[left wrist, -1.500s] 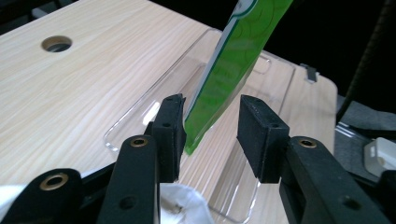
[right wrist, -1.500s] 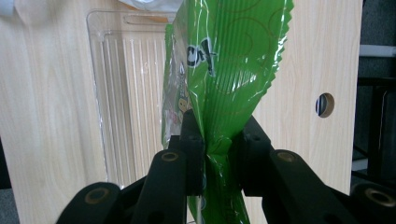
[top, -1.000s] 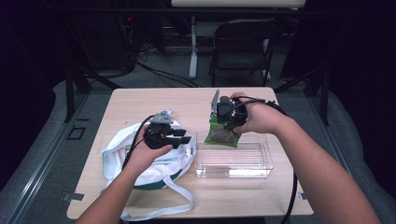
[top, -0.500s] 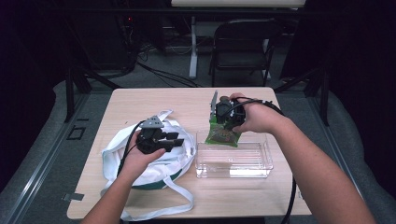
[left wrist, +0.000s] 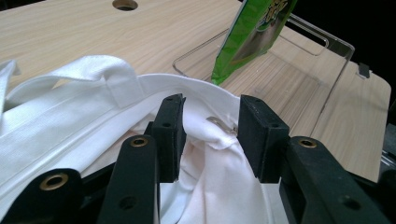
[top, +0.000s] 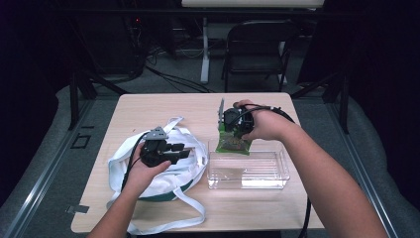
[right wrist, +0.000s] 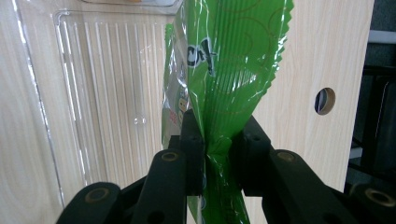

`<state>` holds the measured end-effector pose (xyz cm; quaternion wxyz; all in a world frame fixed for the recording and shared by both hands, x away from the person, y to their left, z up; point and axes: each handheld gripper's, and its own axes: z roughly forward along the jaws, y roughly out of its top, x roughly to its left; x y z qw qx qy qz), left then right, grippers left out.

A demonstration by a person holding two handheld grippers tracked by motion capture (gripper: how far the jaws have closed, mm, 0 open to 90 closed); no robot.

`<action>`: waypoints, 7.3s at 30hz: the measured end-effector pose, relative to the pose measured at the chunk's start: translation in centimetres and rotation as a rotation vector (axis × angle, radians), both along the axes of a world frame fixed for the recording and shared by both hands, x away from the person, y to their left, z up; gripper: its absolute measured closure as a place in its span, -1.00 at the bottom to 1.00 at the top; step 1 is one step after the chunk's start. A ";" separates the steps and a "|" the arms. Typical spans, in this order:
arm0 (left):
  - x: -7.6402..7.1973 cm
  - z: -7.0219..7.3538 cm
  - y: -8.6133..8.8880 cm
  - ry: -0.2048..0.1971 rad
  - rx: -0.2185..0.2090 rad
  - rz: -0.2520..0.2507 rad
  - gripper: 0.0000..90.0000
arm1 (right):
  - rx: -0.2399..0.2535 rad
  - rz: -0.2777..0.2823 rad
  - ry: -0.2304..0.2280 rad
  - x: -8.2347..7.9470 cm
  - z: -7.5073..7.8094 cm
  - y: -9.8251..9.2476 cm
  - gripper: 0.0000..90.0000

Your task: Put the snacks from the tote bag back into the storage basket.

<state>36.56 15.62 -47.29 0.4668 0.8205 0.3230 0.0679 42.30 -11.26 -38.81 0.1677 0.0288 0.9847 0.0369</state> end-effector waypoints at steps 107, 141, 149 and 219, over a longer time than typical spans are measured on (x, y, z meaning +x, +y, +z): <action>-0.4 -0.7 3.7 0.002 -0.051 0.098 0.30 | 0.107 -0.058 -0.099 2.5 -3.2 1.7 -0.03; -0.3 -1.0 4.3 0.008 -0.042 0.113 0.28 | 0.190 -0.110 -0.134 1.1 -0.1 0.8 -0.03; -0.2 -1.0 4.4 0.007 -0.050 0.119 0.27 | 0.231 -0.155 -0.147 0.3 1.0 0.6 -0.01; -0.1 -1.3 4.9 0.016 -0.054 0.149 0.26 | 0.670 -0.496 -0.156 -10.9 -6.4 -9.8 0.07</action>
